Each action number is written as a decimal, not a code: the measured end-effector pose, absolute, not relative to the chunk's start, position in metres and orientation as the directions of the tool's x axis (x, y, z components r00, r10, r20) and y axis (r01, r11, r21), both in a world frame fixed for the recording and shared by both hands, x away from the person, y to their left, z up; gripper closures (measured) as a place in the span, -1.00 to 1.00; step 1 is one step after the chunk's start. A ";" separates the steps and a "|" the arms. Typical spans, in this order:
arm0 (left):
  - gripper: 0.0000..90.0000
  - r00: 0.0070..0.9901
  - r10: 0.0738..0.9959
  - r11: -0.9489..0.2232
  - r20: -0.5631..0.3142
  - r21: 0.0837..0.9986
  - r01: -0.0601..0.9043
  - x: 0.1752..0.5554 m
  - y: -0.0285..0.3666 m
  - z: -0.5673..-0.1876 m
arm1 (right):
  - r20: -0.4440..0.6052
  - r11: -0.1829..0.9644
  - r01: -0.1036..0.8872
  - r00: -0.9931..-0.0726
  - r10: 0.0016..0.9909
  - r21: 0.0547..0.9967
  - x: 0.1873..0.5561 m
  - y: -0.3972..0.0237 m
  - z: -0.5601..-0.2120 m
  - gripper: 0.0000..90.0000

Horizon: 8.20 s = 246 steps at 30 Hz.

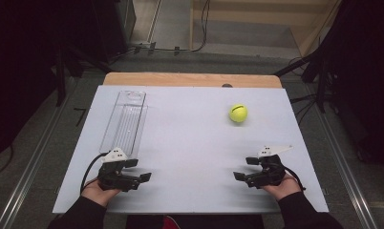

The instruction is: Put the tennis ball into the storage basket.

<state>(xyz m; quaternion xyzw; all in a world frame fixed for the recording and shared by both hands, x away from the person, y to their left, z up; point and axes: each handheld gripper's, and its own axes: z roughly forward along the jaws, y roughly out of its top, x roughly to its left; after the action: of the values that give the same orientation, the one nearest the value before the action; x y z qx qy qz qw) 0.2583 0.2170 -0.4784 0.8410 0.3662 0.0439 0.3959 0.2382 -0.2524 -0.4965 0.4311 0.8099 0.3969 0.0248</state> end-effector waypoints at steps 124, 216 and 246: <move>-0.53 0.757 0.600 -0.434 -0.259 0.689 0.580 0.261 0.216 -0.479 | 0.266 0.133 0.706 -0.426 0.865 0.695 0.314 -0.286 -0.487 -1.00; -0.53 0.711 0.652 -0.390 -0.262 0.688 0.611 0.256 0.223 -0.486 | 0.195 0.140 0.713 -0.366 0.910 0.687 0.454 -0.261 -0.442 -1.00; -0.53 0.721 0.642 -0.393 -0.261 0.695 0.602 0.256 0.224 -0.484 | 0.207 0.130 0.740 -0.345 0.915 0.660 0.455 -0.252 -0.463 -1.00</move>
<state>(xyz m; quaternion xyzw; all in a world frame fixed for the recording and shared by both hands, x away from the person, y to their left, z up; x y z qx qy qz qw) 0.2555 0.2237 -0.4840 0.8343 0.3728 0.0246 0.4054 0.4548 -0.2521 -0.4627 0.5584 0.7411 0.3513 0.1248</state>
